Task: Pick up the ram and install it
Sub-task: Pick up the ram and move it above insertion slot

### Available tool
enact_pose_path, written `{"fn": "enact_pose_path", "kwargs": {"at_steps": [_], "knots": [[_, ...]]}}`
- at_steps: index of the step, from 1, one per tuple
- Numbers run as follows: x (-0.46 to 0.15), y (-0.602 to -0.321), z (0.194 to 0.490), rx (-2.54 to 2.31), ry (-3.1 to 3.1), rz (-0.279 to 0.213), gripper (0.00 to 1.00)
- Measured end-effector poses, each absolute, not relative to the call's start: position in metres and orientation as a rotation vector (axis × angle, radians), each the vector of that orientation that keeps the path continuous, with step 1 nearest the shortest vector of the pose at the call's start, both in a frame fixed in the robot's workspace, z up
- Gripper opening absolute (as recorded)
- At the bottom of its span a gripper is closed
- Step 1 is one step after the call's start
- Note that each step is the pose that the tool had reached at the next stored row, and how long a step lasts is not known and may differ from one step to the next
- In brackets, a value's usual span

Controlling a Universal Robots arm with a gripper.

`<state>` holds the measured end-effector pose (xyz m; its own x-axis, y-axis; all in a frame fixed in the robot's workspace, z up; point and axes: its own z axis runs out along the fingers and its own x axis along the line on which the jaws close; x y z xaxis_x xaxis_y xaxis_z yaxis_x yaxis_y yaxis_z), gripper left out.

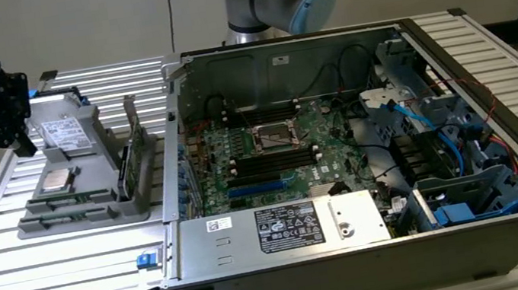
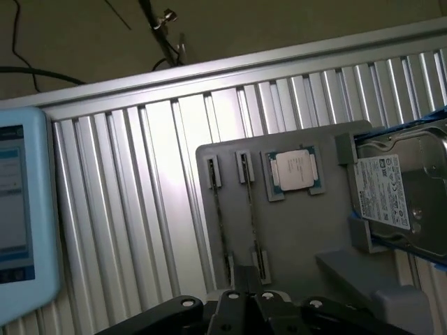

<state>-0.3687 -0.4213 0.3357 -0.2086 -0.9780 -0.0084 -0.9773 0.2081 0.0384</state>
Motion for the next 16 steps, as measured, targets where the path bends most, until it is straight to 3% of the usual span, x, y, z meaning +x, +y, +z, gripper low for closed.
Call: {"fn": "enact_pose_path", "kwargs": {"at_steps": [6, 8, 10, 11, 16], "knots": [[-0.3688, -0.4213, 0.3357, 1.965, -2.428, -0.055, 0.11], [-0.3688, -0.4213, 0.3357, 1.968, -2.425, -0.055, 0.24], [-0.3689, -0.4213, 0.3346, 1.985, -2.412, -0.055, 0.24], [-0.3690, -0.4213, 0.3337, 2.002, -2.397, -0.055, 0.31], [-0.3691, -0.4213, 0.3264, 2.104, -2.306, -0.054, 0.31]]}}
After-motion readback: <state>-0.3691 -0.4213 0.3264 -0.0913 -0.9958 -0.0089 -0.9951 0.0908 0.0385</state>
